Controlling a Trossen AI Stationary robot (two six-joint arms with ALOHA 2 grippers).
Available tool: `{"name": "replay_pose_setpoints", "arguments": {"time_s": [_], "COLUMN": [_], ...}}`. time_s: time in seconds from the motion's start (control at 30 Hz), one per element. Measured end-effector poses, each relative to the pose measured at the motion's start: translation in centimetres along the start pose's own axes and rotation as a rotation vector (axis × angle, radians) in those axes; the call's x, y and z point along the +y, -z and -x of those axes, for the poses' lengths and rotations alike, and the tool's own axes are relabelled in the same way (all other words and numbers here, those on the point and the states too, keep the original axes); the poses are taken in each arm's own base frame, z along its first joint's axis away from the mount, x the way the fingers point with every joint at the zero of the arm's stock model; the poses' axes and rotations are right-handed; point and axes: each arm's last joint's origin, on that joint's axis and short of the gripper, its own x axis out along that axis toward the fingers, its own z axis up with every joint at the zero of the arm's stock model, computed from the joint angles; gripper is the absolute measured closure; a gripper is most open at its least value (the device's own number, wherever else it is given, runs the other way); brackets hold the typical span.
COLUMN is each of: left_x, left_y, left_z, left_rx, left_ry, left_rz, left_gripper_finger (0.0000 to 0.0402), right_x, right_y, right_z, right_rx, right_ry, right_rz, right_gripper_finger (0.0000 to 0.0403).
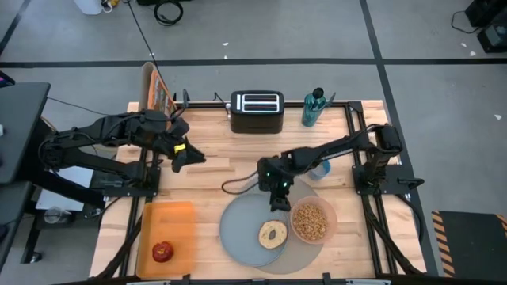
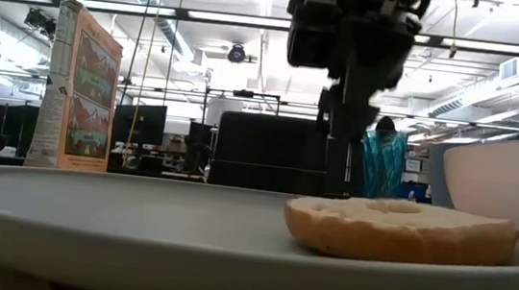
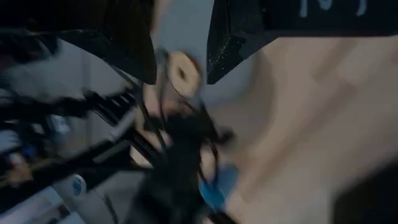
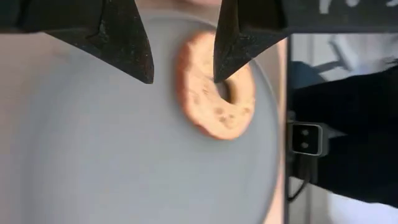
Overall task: Arrange a breakfast setting
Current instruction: Put the red apple on the blue plate beside the bagel bread
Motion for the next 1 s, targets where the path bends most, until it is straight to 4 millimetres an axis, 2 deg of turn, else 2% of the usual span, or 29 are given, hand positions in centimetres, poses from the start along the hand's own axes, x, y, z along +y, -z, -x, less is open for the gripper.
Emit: {"name": "replay_pose_setpoints", "arguments": {"time_s": [0.13, 0.23, 0.33, 0.47, 0.57, 0.7, 0.83, 1.0], "left_x": [0.2, 0.2, -0.5, -2.1, -3.7, -6.4, -9.1, -10.3], "left_y": [1.6, 4.0, 6.5, 8.7, 10.3, 13.4, 17.8, 23.0], "left_z": [0.1, -0.1, 0.3, 0.5, -0.2, -1.7, -3.3, -5.1], "left_rx": [0.252, 0.522, 0.73, 0.839, 0.861, 0.873, 0.872, 0.938], "left_ry": [0.061, 0.026, -0.018, -0.043, -0.067, -0.066, -0.05, -0.113], "left_rz": [0.139, 0.237, 0.237, 0.229, 0.22, 0.146, 0.015, -0.121], "left_gripper_finger": [0.0253, 0.0253, 0.0253, 0.0253, 0.0253, 0.0253, 0.0253, 0.0253], "right_x": [0.3, 0.4, 0.7, 1.8, 3.2, 4.4, 5.1, 5.2], "right_y": [-0.8, -1.2, -1.0, -0.1, 0.7, 1.6, 2.1, 2.2], "right_z": [3.5, 6.4, 9.6, 13.7, 16.2, 18.4, 19.5, 19.7], "right_rx": [-0.03, -0.083, -0.161, -0.293, -0.398, -0.496, -0.548, -0.553], "right_ry": [0.092, 0.156, 0.232, 0.354, 0.43, 0.483, 0.503, 0.503], "right_rz": [0.035, 0.038, 0.021, 0.002, 0.022, 0.038, 0.051, 0.054], "right_gripper_finger": [0.0229, 0.0229, 0.0229, 0.0229, 0.023, 0.023, 0.023, 0.023]}}
